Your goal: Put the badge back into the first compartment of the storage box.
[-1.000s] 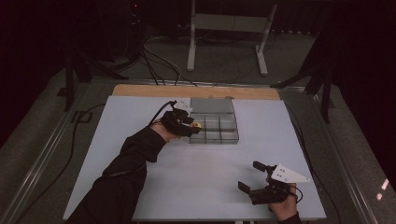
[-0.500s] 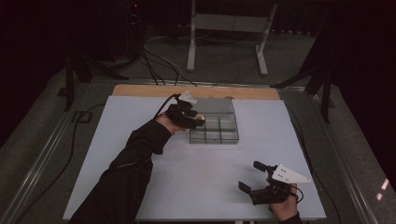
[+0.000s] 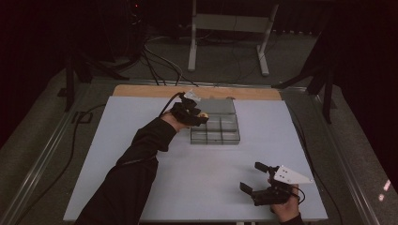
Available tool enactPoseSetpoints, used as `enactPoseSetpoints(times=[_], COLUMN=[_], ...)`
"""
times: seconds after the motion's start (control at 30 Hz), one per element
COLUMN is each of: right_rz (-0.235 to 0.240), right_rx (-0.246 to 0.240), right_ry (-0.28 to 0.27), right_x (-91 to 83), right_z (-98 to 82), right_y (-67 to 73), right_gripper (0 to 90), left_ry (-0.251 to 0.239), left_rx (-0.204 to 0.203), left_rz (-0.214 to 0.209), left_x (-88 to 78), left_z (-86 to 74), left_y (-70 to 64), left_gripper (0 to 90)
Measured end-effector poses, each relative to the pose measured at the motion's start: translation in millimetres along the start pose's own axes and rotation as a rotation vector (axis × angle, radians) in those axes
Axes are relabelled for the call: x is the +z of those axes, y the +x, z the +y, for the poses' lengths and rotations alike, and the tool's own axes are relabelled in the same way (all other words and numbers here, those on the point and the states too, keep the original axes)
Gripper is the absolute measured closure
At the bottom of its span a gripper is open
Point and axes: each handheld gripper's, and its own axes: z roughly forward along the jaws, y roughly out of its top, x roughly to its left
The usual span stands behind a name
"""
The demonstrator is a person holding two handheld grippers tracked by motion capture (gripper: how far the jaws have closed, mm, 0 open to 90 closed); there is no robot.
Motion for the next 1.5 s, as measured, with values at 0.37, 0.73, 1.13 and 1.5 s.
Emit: enactPoseSetpoints(times=[0.37, 0.73, 1.13, 1.5], right_rz=[0.005, 0.01, 0.011, 0.012], right_rx=[0.002, 0.004, 0.005, 0.008], right_ry=[-0.004, -0.004, -0.001, 0.001], right_x=[-0.6, -0.4, 0.0, 0.4], right_z=[0.2, 0.3, 0.1, -0.1], right_y=[-0.3, 0.0, -0.4, -0.7], right_gripper=[0.0, 0.0, 0.0, 0.0], left_ry=[0.022, 0.033, 0.08, 0.046], left_rx=[-0.017, -0.022, 0.008, -0.015], left_rz=[0.006, 0.032, 0.104, 0.109], left_x=[22.3, 32.3, 43.8, 48.6], left_z=[-6.7, -12.2, -16.1, -18.4], left_y=[6.6, 11.1, 10.0, 14.8], left_gripper=[48.2, 48.1, 48.1, 47.2])
